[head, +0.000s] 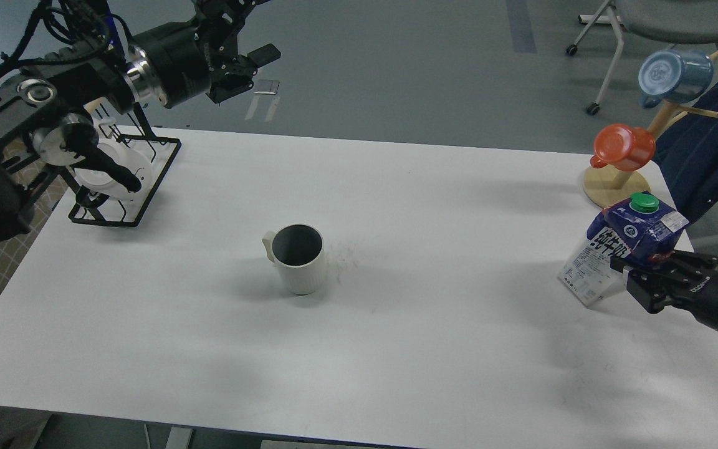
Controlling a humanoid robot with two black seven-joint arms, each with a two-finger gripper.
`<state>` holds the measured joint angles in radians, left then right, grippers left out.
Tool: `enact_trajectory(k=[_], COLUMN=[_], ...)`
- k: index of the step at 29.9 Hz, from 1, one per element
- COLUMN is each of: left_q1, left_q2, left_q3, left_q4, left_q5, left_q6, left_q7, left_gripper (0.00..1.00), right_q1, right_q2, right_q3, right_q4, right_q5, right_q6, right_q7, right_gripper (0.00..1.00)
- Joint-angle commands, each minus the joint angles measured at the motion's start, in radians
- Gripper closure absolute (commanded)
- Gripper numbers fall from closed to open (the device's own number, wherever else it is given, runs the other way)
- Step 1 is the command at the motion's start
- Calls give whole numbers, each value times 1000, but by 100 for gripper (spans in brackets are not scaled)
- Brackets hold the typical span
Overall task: Place cup and milk with both arms
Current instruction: 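Grasp the milk carton with the right gripper and carry it beside the mug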
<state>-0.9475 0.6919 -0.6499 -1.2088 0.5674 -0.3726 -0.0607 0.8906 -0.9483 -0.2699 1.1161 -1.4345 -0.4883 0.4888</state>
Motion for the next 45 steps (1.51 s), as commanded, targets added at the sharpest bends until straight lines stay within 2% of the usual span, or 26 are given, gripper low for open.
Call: enact_trajectory(k=[1, 9, 15, 24, 33, 45], left_q1=[3, 3, 3, 16, 16, 24], left_q2=[1, 1, 1, 1, 0, 1], left_q3=[-2, 3, 6, 1, -2, -4], left_q4=[0, -2, -2, 0, 0, 0], left_q5=[0, 0, 0, 2, 3, 3], left_q6=[0, 0, 0, 0, 0, 0], left_q7=[1, 1, 1, 2, 1, 2], left_gripper=[5, 5, 5, 5, 5, 5], right_q1=[22, 113, 211, 289, 315, 310], right_q2=[14, 166, 408, 672, 809, 884], right_q3=[54, 41, -119, -265, -342, -357], right_q4=[22, -4, -96, -199, -301, -369], right_q5=[2, 52, 137, 236, 269, 275], right_q6=[0, 0, 0, 0, 0, 0], right_q7=[0, 0, 0, 0, 0, 0], right_gripper=[100, 100, 100, 100, 100, 100])
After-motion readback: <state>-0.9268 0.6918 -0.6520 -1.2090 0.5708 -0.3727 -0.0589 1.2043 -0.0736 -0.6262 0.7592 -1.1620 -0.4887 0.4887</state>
